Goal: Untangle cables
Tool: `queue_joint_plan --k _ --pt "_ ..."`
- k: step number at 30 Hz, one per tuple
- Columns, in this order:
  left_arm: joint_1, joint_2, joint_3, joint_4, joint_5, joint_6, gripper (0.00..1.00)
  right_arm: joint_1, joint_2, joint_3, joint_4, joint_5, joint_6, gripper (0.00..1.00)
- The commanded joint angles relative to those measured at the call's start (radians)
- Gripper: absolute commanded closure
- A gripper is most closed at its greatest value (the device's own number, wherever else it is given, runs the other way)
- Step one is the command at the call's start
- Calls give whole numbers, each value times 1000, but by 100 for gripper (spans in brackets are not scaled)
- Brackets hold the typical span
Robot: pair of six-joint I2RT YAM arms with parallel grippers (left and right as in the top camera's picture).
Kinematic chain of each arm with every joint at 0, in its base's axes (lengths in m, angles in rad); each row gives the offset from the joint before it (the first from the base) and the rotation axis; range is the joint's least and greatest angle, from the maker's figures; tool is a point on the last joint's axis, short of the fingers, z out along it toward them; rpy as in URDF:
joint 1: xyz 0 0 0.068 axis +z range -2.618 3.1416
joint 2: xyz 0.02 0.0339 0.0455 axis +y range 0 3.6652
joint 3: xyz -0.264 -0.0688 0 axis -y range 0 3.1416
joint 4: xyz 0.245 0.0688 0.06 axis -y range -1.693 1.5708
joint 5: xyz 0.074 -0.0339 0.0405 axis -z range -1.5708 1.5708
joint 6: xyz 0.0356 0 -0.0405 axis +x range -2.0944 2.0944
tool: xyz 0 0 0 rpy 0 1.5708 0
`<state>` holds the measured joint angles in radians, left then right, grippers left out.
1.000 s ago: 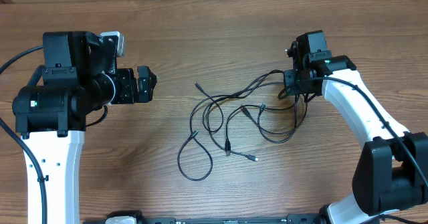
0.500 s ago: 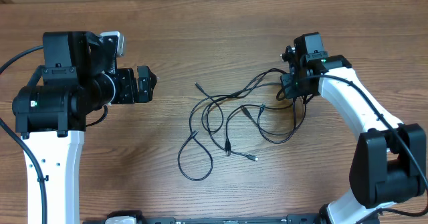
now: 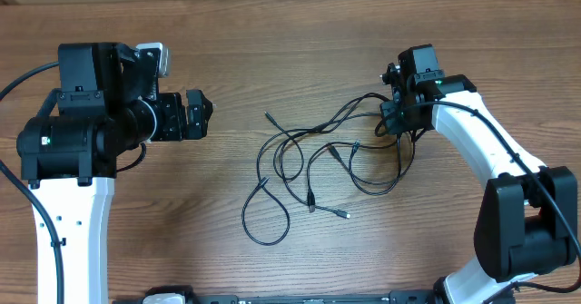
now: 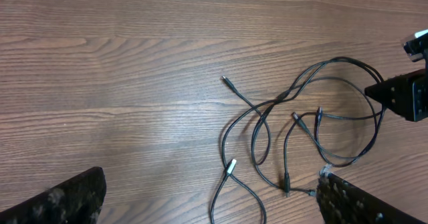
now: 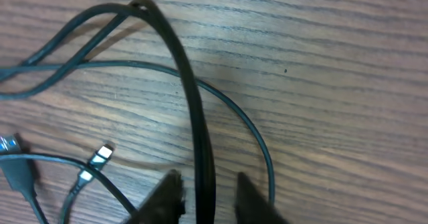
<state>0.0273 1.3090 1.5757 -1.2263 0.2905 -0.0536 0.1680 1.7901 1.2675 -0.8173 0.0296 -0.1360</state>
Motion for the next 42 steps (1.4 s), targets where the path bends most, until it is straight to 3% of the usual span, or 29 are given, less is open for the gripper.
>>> queue_joint_plan --k 1,4,8,11,14,28,32,35,42 --pt "-3 -1 13 0 -10 -14 0 0 -10 19 10 -6 0 0" --pt "-3 -1 13 0 -10 -14 0 0 -10 21 52 -5 -4 2" --pt "-3 -1 13 0 -10 -14 0 0 -10 21 75 -6 -4 14" --pt "-3 -1 13 0 -10 -14 0 0 -10 21 87 -6 -4 45" --pt "-3 -1 13 0 -10 -14 0 0 -10 21 108 -6 -3 58" --pt "-3 -1 13 1 -10 -14 0 0 -10 21 174 20 -3 66" --pt "-3 -1 13 0 -10 -14 0 0 -10 21 178 21 -3 77" --pt "-3 -1 13 0 -10 -14 0 0 -10 21 178 21 -3 95" --pt "-3 -1 13 0 -10 -14 0 0 -10 20 176 21 -3 96"
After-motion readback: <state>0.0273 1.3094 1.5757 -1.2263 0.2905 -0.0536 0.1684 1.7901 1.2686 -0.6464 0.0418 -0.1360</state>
